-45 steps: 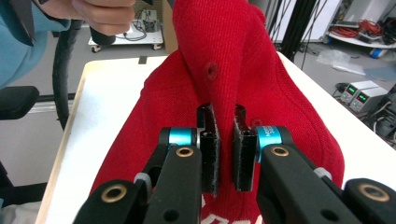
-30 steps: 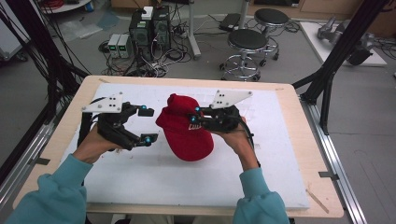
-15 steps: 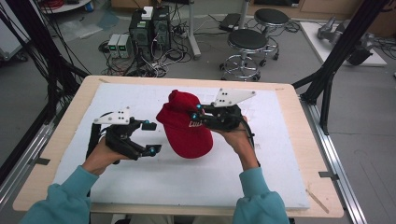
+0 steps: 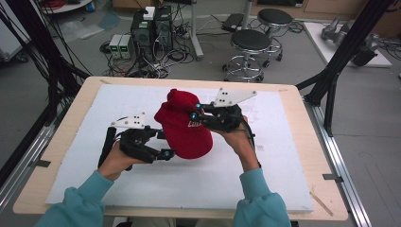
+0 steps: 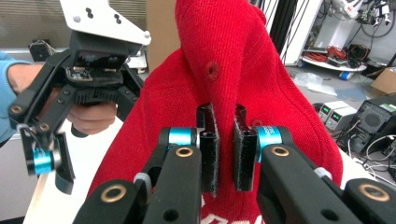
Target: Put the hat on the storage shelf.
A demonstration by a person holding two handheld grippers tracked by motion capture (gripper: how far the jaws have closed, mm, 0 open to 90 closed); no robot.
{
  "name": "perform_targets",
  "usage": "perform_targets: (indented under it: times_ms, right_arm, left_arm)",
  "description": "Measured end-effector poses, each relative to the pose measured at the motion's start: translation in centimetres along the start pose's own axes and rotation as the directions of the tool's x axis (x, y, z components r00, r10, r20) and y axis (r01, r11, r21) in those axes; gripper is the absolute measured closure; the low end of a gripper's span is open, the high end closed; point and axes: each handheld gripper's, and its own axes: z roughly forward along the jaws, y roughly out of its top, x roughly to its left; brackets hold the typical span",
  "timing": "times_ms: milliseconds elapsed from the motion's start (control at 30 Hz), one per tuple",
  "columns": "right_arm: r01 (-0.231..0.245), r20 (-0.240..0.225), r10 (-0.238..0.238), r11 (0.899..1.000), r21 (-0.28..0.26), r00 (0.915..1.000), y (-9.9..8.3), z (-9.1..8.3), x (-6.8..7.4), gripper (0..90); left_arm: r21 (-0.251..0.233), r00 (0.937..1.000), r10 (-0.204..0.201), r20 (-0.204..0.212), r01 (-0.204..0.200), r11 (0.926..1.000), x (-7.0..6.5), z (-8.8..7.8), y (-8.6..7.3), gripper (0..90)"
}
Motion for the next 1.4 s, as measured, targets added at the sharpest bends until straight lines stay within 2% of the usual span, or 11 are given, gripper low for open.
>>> perform_targets:
  times_ms: [233, 467, 567, 767, 900, 1033, 1133, 1200, 1267, 1300, 1400]
  right_arm:
    - [0.01, 0.002, -0.01, 1.0, -0.006, 0.9999, 0.1, 0.3, 0.2, 84.1]
    - [0.027, -0.002, -0.027, 1.0, -0.008, 0.9996, 0.2, 0.7, 0.5, 84.1]
    - [0.029, -0.009, -0.029, 0.999, -0.023, 0.9995, 0.2, 0.7, 0.6, 84.1]
    - [0.038, -0.022, -0.04, 0.998, -0.047, 0.999, 0.5, 0.5, 1.0, 83.8]
    - [0.047, -0.022, -0.048, 0.998, -0.052, 0.9986, 0.5, 0.5, 1.0, 82.5]
    - [0.038, -0.026, -0.04, 0.997, -0.065, 0.9989, 0.4, 0.3, 0.9, 70.8]
    - [-0.009, -0.006, 0.009, 0.996, -0.086, 0.9999, 0.4, 0.2, 0.7, 39.8]
    - [-0.028, 0.017, 0.03, 0.995, -0.1, 0.9994, 0.4, 0.0, 0.7, 25.3]
    - [-0.041, 0.069, 0.048, 0.994, -0.102, 0.9965, 0.3, -0.5, 0.6, 13.5]
    - [-0.041, 0.069, 0.048, 0.994, -0.102, 0.9965, 0.3, -0.5, 0.6, 13.5]
    - [-0.046, 0.108, 0.056, 0.995, -0.091, 0.9925, 0.3, -1.5, 0.5, 11.1]
  left_arm:
    - [-0.011, 0.9998, -0.018, -0.001, 0.018, 0.9998, 0.0, 0.2, 0.0, 50.8]
    - [-0.017, 0.9999, -0.009, 0.009, 0.009, 0.9998, -0.2, 0.4, 0.1, 71.4]
    - [-0.017, 0.9999, -0.01, -0.008, 0.01, 0.9998, -0.2, 0.3, 0.1, 78.0]
    - [-0.023, 0.9979, -0.049, -0.043, 0.048, 0.9986, 0.0, 0.1, 0.1, 84.1]
    - [-0.021, 0.9967, -0.053, -0.062, 0.051, 0.9985, -0.1, 0.1, 0.2, 85.0]
    - [-0.016, 0.9964, -0.051, -0.068, 0.05, 0.9986, 0.0, 0.0, 0.2, 85.1]
    - [-0.009, 0.9949, -0.046, -0.09, 0.045, 0.9989, 0.1, -0.1, 0.2, 85.2]
    - [-0.008, 0.9943, -0.046, -0.097, 0.045, 0.9989, 0.1, -0.1, 0.1, 85.2]
    - [-0.013, 0.9928, -0.05, -0.109, 0.049, 0.9987, 0.3, -0.1, 0.2, 85.2]
    - [-0.013, 0.9928, -0.05, -0.109, 0.049, 0.9987, 0.3, -0.1, 0.2, 85.2]
    - [-0.028, 0.9894, -0.051, -0.136, 0.047, 0.9985, 0.7, -0.3, 0.5, 85.2]
